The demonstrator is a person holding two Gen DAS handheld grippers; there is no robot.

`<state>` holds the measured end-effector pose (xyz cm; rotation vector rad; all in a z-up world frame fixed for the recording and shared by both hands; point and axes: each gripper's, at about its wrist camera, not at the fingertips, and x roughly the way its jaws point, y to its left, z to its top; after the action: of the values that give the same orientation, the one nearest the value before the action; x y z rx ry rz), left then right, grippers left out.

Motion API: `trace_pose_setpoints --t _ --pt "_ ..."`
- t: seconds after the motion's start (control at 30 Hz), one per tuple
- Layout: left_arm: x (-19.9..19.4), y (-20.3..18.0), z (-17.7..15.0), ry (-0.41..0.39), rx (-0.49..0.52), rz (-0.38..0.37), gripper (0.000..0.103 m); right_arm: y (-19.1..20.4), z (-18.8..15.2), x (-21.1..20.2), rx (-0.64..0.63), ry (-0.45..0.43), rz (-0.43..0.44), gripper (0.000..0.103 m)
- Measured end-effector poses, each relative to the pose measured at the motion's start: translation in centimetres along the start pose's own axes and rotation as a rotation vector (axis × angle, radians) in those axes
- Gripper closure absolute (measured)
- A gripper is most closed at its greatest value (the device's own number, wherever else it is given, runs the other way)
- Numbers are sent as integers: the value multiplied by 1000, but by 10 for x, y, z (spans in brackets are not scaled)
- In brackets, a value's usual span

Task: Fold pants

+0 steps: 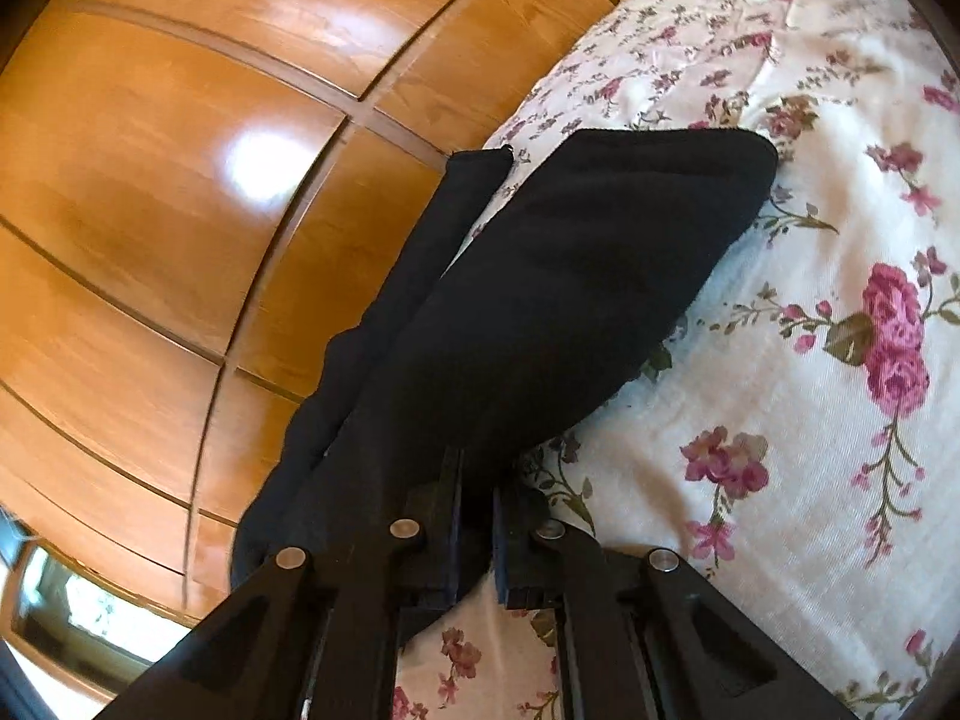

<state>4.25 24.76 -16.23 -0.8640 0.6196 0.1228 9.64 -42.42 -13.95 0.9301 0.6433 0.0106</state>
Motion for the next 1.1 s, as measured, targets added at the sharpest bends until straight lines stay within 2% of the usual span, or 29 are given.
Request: trace_pose_setpoints --t 0.1,0.17,0.2,0.23,0.33,0.47,0.53,0.73,1.0,1.1 --pt "-1 0 2 21 0 12 64 5 0 3 -37 -4 -37 98" --pt "-1 2 4 28 -13 29 72 6 0 3 -50 -11 -46 98" --pt "-3 5 3 28 -23 42 83 6 0 3 -51 -15 -48 98" --pt "-4 8 3 30 -31 46 89 7 0 2 -53 -17 -53 98" --pt "-8 10 6 63 -46 26 94 14 0 -1 -71 -37 -87 96" --pt "-32 -2 12 44 62 14 95 17 3 -17 -47 -87 -70 96" --pt "-43 -6 13 44 81 -8 96 21 6 -24 -65 -85 -64 96" --pt "-76 3 13 39 33 -74 97 37 9 -47 -133 -111 -64 96" --pt "-114 8 -4 46 70 -72 97 34 0 -82 -161 -97 -70 96" --pt "-123 14 -12 53 39 -56 97 30 -8 -91 -164 -83 -82 96"
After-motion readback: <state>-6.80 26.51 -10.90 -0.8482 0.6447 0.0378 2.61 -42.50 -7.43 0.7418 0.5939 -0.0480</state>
